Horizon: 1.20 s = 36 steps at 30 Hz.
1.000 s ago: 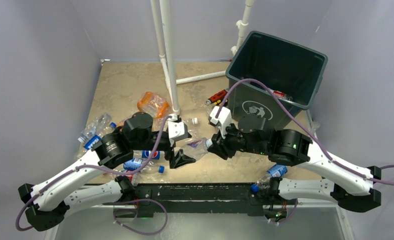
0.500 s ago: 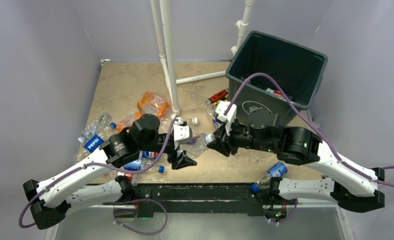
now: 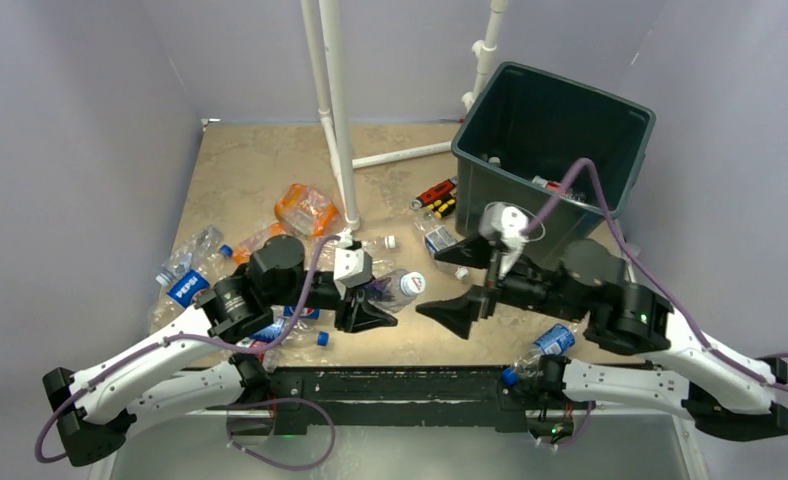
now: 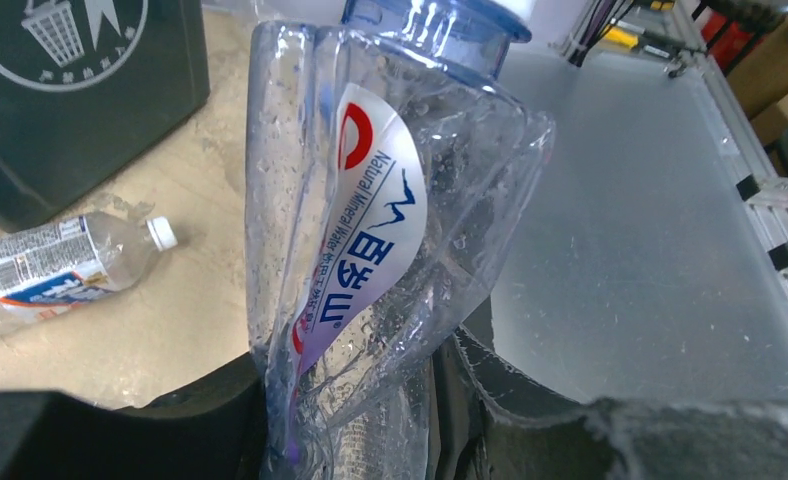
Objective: Put the plastic bottles in the bin
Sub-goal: Pick up the plastic bottle from the corner of the board.
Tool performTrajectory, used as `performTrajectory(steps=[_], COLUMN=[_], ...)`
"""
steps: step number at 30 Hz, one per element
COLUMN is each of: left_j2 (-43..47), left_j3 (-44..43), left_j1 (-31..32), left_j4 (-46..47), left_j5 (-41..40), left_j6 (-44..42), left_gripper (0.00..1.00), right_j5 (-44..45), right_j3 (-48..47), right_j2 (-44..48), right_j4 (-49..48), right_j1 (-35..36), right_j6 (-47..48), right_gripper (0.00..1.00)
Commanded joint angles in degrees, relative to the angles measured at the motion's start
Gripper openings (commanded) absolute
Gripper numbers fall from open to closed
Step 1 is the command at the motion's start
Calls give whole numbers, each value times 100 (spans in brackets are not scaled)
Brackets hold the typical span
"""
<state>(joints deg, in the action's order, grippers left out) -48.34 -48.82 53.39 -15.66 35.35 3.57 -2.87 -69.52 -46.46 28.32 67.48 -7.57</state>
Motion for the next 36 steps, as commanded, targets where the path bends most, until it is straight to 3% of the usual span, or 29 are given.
performTrajectory(steps=[1, 5, 9, 19, 28, 36], left_j2=[499, 662, 547, 422, 475, 574], left_j3=[373, 869, 1142, 1317, 1380, 1432], left_j1=[23, 23, 27, 32, 32, 32], left_j4=[1697, 3098, 4057, 4635, 4562, 4554], left_j5=[-1, -21, 6, 7, 19, 27], left_j6=[756, 1555, 2275, 2864, 2888, 2937], left_gripper=[5, 4, 4, 4, 4, 3], right_j5=[95, 437, 298, 413, 535, 485], right_j3=[951, 2332, 2749, 2839, 2475, 1823], right_j2=[987, 1793, 1697, 626, 67, -419], right_j4=[-2071, -3801, -4848, -6472, -6771, -5974], right_j1=[-7, -7, -7, -7, -7, -7], right_j6=[-735, -1118, -1291, -1310, -1146, -1027], right_gripper=[99, 99, 98, 95, 88, 74])
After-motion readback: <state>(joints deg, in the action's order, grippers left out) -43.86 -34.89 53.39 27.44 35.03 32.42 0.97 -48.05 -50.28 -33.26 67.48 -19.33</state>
